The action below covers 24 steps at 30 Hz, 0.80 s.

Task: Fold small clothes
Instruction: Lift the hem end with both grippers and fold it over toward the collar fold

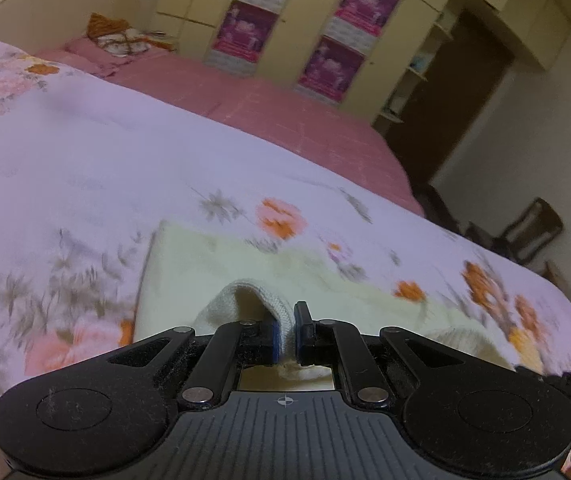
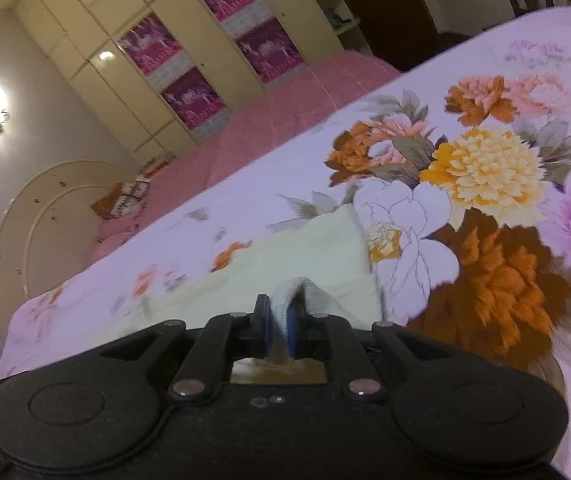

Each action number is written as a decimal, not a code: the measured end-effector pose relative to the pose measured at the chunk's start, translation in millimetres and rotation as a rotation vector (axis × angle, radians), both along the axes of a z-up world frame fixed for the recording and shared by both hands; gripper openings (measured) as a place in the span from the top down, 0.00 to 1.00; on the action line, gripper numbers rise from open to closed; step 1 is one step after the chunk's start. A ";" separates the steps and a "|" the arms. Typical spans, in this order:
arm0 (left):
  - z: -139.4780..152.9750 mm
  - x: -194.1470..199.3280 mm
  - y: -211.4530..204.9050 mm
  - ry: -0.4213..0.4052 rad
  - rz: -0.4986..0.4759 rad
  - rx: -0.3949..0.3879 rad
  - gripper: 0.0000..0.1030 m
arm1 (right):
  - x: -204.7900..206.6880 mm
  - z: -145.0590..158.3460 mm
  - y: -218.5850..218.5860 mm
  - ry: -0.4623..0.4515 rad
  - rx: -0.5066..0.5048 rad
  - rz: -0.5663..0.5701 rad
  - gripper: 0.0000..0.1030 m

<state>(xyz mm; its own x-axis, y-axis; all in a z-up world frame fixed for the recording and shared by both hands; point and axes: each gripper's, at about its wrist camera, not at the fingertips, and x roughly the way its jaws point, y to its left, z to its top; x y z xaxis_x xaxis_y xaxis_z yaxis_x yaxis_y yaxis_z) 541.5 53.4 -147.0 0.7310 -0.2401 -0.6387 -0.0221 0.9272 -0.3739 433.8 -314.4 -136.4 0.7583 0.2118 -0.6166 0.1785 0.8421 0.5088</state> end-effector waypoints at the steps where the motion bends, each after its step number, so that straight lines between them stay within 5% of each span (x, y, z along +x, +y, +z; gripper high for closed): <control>1: -0.7 7.2 -1.6 0.000 0.002 0.017 0.92 | 6.9 -2.8 -0.8 0.005 -0.008 0.000 0.91; 10: -13.4 53.1 -11.3 0.046 0.021 0.088 0.92 | 54.9 -13.4 -7.3 0.046 0.005 -0.001 0.89; 12: -14.3 55.0 -10.1 0.068 0.024 0.067 0.92 | 66.3 -18.0 -8.7 0.087 0.021 0.005 0.83; 14: -8.1 51.8 -4.7 0.053 0.036 0.029 0.92 | 67.4 -14.4 -12.0 0.071 0.043 -0.011 0.62; 15: -4.0 49.5 -1.8 0.044 0.042 0.014 0.85 | 65.7 -9.5 -13.1 0.047 0.038 -0.022 0.51; 16: 0.2 46.7 0.8 0.031 0.047 0.000 0.54 | 61.8 -2.0 -13.3 0.010 0.005 -0.039 0.26; 17: 5.5 42.0 2.9 0.009 0.055 0.002 0.32 | 58.0 3.8 -12.4 -0.019 -0.028 -0.052 0.16; 18: 9.6 36.1 3.4 -0.019 0.068 0.026 0.05 | 53.9 9.4 -12.0 -0.047 -0.058 -0.051 0.19; 20: 16.0 23.9 3.1 -0.071 0.052 0.094 0.05 | 49.5 14.7 -8.2 -0.053 -0.120 -0.012 0.33; 24: 3.2 16.9 -2.2 -0.033 -0.013 0.227 0.05 | 46.4 9.0 10.9 -0.023 -0.304 0.086 0.35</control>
